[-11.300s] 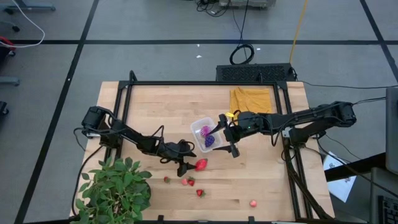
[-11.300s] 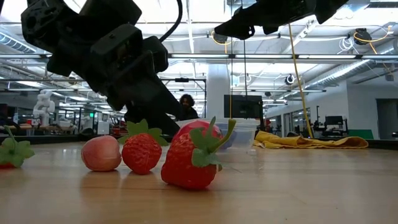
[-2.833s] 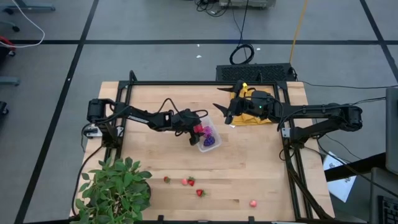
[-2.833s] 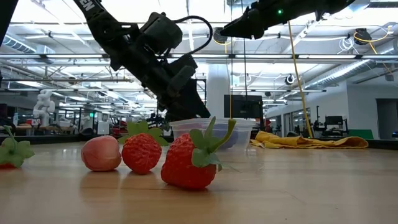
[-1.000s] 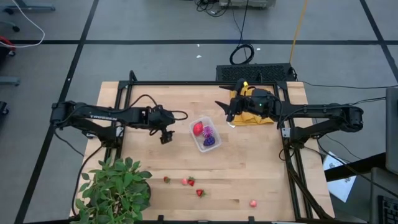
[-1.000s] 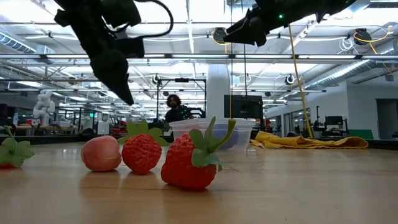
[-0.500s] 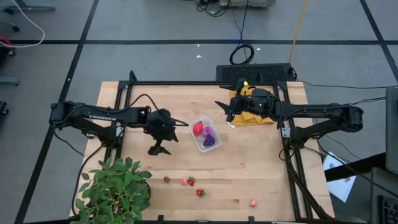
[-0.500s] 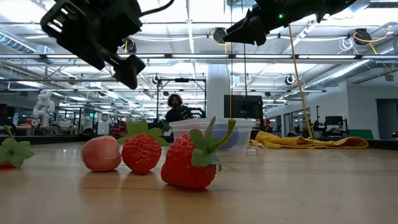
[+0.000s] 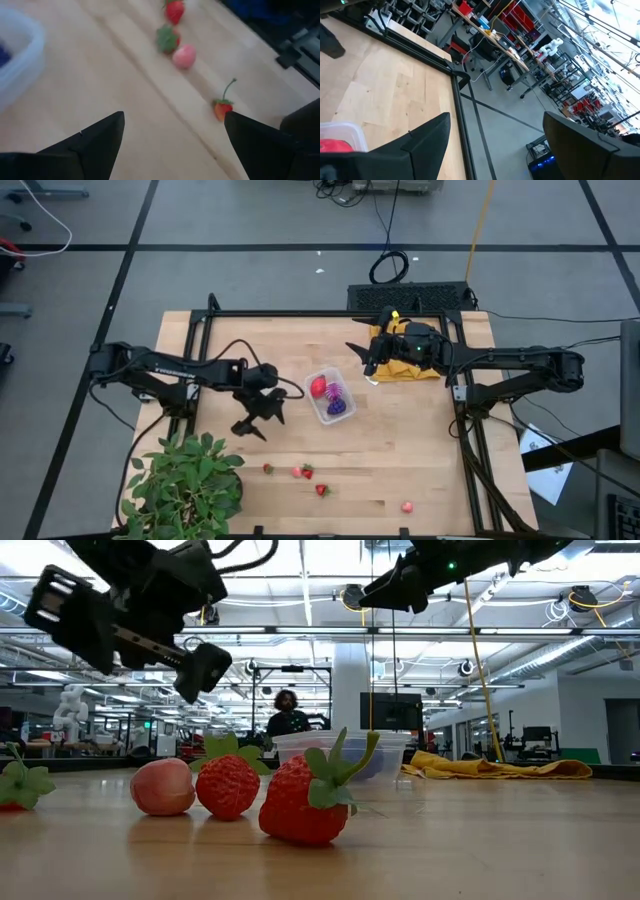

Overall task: Pick and placing Produce into tupperware
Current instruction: Put the top left red strawberry into the transparent container

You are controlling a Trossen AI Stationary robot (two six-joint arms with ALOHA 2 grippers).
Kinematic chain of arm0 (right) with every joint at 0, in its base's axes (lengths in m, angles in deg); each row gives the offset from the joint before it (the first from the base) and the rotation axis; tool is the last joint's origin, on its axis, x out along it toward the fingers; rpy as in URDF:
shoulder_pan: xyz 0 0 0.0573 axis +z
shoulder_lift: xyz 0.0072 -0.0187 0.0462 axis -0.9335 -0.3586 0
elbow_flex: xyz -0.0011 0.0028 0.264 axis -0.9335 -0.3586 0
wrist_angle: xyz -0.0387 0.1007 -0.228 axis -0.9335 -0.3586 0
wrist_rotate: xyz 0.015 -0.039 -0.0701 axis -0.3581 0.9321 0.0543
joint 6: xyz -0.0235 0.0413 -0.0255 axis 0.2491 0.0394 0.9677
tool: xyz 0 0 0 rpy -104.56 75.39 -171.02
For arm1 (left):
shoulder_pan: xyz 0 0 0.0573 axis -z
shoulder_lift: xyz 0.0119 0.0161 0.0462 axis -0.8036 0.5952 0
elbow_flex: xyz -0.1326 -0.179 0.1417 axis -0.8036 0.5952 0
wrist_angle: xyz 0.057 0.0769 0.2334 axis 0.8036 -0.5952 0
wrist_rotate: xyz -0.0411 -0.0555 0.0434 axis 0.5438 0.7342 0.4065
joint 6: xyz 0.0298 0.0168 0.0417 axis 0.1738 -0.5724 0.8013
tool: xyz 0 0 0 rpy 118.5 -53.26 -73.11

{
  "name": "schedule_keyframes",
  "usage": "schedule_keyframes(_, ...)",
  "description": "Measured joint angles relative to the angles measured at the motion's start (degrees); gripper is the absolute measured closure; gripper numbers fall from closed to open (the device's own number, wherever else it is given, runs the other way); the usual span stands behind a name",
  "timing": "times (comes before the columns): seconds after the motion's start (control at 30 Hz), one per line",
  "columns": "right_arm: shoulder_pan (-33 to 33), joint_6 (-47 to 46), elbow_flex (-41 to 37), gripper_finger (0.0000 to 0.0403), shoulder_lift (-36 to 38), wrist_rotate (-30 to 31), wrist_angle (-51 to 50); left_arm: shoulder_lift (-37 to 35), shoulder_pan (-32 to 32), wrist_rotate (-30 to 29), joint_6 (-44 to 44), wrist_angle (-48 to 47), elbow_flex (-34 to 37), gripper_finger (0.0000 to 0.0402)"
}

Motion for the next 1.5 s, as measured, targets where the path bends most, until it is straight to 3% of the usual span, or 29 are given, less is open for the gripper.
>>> schedule_keyframes(0.37,0.00,-0.04,0.00,0.0096,0.00,-0.01,0.10,0.69,3.73,6.13,11.79,3.33,4.07,0.0050)
schedule_keyframes(0.87,0.00,-0.10,0.00,0.0096,0.00,0.00,3.58,0.91,6.57,9.02,7.86,22.65,11.87,0.0050)
schedule_keyframes(1.23,0.00,-2.60,0.00,0.0096,0.00,0.00,4.39,10.74,8.73,9.40,6.68,31.00,11.81,0.0050)
schedule_keyframes(1.5,0.00,-2.70,0.01,0.0096,0.00,-0.01,4.85,16.32,7.66,13.62,8.10,35.99,11.86,0.0050)
